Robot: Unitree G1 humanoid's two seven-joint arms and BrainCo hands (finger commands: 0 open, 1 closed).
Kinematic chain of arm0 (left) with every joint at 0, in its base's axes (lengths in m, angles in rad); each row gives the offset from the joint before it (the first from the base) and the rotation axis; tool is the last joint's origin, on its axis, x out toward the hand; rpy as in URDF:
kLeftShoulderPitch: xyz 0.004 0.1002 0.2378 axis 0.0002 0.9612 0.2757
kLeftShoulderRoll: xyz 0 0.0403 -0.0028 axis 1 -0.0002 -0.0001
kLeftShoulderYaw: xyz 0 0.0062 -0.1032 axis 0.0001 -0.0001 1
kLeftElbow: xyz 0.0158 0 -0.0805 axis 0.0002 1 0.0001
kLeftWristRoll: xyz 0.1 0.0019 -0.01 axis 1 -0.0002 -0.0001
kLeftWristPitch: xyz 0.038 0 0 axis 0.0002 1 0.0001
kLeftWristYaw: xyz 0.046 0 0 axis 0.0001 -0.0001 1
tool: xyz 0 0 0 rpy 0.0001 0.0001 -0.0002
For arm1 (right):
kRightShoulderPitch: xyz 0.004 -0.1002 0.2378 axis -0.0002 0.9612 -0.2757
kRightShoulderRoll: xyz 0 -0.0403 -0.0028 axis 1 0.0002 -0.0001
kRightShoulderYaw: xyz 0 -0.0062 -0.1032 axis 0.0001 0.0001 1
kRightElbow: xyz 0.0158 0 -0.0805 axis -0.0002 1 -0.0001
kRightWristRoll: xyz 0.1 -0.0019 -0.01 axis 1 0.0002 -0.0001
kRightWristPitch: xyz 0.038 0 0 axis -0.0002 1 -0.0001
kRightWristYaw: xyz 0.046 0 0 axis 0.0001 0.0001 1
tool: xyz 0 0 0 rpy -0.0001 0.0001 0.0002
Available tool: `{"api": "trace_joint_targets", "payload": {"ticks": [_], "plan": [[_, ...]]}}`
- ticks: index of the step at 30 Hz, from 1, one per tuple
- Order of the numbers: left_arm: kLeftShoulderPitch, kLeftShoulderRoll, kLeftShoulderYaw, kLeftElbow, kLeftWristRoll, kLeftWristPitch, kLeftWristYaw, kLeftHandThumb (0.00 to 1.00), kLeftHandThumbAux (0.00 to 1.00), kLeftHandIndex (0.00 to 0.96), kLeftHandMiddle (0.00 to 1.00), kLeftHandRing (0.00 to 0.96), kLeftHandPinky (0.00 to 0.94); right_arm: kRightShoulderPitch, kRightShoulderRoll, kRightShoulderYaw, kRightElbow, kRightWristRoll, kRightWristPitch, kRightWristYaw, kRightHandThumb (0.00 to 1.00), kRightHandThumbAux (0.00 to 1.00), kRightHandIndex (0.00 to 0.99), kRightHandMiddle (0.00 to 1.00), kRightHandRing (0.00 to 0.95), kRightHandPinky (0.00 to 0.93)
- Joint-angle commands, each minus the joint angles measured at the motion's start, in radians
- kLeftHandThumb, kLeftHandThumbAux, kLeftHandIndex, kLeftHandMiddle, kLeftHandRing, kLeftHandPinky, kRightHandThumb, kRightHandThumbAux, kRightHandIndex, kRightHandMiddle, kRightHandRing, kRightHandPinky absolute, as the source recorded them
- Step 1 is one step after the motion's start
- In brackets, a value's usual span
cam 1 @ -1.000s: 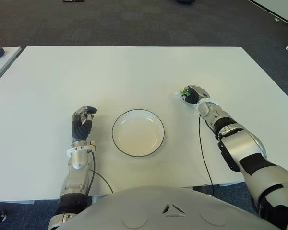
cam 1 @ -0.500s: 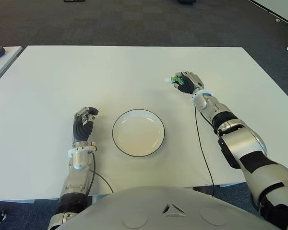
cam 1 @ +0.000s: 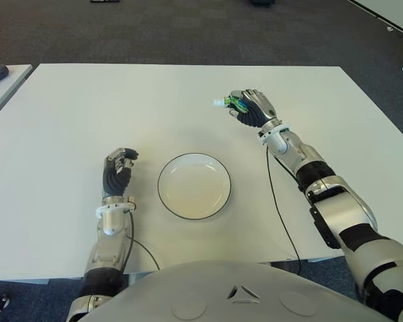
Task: Put the toothpaste on the table into the plate.
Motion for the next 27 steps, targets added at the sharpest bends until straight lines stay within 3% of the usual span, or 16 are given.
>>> {"api": "trace_joint_targets", "payload": {"ticks": [1, 14, 27], "plan": [[-0.014, 0.003, -0.009, 0.011, 0.009, 0.021, -0.006, 0.836, 0.676, 0.433, 0.457, 0.454, 0.432, 0.063, -0.016, -0.011, -0.157, 0.015, -0.02, 0.05, 0.712, 0.718, 0.44, 0.842, 0.835, 0.826], [-0.019, 0.004, -0.011, 0.01, 0.026, 0.032, -0.001, 0.835, 0.678, 0.424, 0.461, 0.453, 0.398, 0.192, -0.025, 0.027, -0.408, 0.019, -0.107, 0.216, 0.715, 0.716, 0.441, 0.826, 0.818, 0.808], [-0.019, -0.001, -0.009, 0.019, 0.026, 0.024, 0.004, 0.835, 0.677, 0.431, 0.456, 0.445, 0.426, 0.304, -0.021, 0.107, -0.509, -0.002, -0.189, 0.363, 0.712, 0.716, 0.442, 0.797, 0.785, 0.758]]}}
